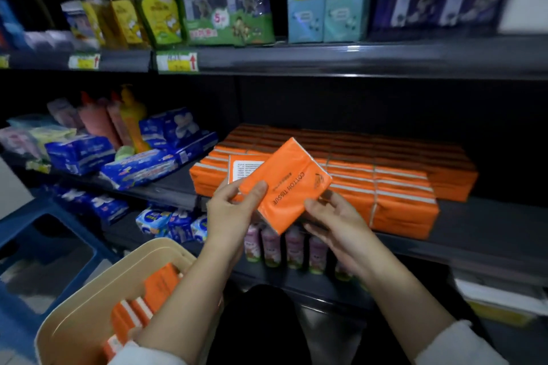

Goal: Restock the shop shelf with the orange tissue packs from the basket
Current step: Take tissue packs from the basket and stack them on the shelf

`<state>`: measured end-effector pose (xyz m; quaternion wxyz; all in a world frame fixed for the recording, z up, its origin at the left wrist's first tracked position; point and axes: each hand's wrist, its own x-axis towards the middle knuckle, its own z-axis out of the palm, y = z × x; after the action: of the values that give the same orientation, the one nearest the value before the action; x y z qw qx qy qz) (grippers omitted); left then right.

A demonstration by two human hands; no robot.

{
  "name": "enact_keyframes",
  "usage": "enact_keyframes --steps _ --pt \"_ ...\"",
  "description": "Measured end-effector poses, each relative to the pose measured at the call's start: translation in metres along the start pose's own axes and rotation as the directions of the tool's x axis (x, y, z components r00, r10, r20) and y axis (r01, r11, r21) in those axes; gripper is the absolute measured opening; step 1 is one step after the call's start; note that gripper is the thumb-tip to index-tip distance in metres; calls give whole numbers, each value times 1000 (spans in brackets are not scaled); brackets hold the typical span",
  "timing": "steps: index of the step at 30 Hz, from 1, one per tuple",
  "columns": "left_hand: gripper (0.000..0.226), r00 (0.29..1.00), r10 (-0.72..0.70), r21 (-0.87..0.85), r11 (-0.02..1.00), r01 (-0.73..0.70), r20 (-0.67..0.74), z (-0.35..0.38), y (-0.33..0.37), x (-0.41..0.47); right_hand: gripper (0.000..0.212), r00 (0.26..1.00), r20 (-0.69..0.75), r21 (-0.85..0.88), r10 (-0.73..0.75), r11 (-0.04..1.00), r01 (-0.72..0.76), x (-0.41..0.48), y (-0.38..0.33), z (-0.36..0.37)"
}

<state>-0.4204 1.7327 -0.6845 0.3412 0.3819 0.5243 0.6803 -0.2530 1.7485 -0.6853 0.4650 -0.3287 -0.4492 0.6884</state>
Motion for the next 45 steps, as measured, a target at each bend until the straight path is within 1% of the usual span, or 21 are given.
enact_keyframes --steps 2,5,6,8,10,12,15,16,18,20,22,24,27,29,31,33,36,38,40,45 --pt "38 999 43 45 998 -44 13 18 -4 -2 24 999 -34 17 -15 1000 16 -5 -2 -9" --pt "64 997 53 132 989 -61 64 43 -11 -6 23 991 -128 -8 -36 999 35 -9 -8 -26" --pt "67 995 58 141 988 -68 75 51 -14 -7 23 987 -155 1 -41 999 41 -10 -11 -34" --pt "66 992 75 144 986 -89 98 68 -17 -10 24 978 -202 29 -50 998 57 -13 -20 -49" --pt "62 990 70 105 991 -84 125 85 -19 -9 25 967 -245 49 -74 995 89 -16 -32 -66" --pt "52 988 54 53 997 -62 144 103 -20 -7 26 942 -319 44 -107 991 128 -20 -48 -86" --pt "17 981 57 -1 998 -58 185 129 -24 -2 28 868 -462 -77 -182 983 165 -23 -75 -127" --pt "17 977 57 5 998 -59 205 136 -29 2 29 836 -501 -148 -224 974 172 -24 -85 -142" --pt "28 964 55 46 997 -69 259 150 -37 9 32 776 -541 -315 -324 934 170 -24 -102 -173" --pt "36 958 40 118 990 -76 285 166 -46 14 35 745 -525 -501 -412 857 120 -27 -119 -201" --pt "48 959 12 163 985 -60 283 181 -58 20 36 722 -500 -678 -479 735 17 -27 -131 -229" --pt "54 958 -31 198 980 -27 286 197 -67 24 39 719 -485 -778 -498 621 -94 -23 -134 -252" --pt "42 949 -42 203 979 -24 314 215 -70 27 47 734 -481 -808 -479 568 -159 -13 -127 -277" --pt "49 941 -42 200 979 -28 335 224 -78 31 48 744 -476 -836 -468 505 -217 -6 -121 -288" --pt "56 936 -77 229 973 -4 344 227 -89 36 42 767 -452 -875 -456 394 -282 0 -113 -296" --pt "62 932 -117 266 964 24 342 226 -98 39 35 802 -405 -912 -438 253 -322 8 -107 -303" --pt "64 930 -104 315 949 -14 353 224 -107 41 31 861 -335 -937 -383 38 -348 24 -104 -307" --pt "62 924 -103 314 949 -20 368 224 -108 41 31 880 -309 -936 -361 -51 -349 36 -104 -307" --pt "60 921 -113 292 957 0 372 224 -106 39 31 895 -287 -935 -342 -105 -340 49 -105 -306" --pt "52 919 -103 265 964 -2 381 224 -104 37 36 904 -272 -936 -331 -125 -328 78 -104 -308"
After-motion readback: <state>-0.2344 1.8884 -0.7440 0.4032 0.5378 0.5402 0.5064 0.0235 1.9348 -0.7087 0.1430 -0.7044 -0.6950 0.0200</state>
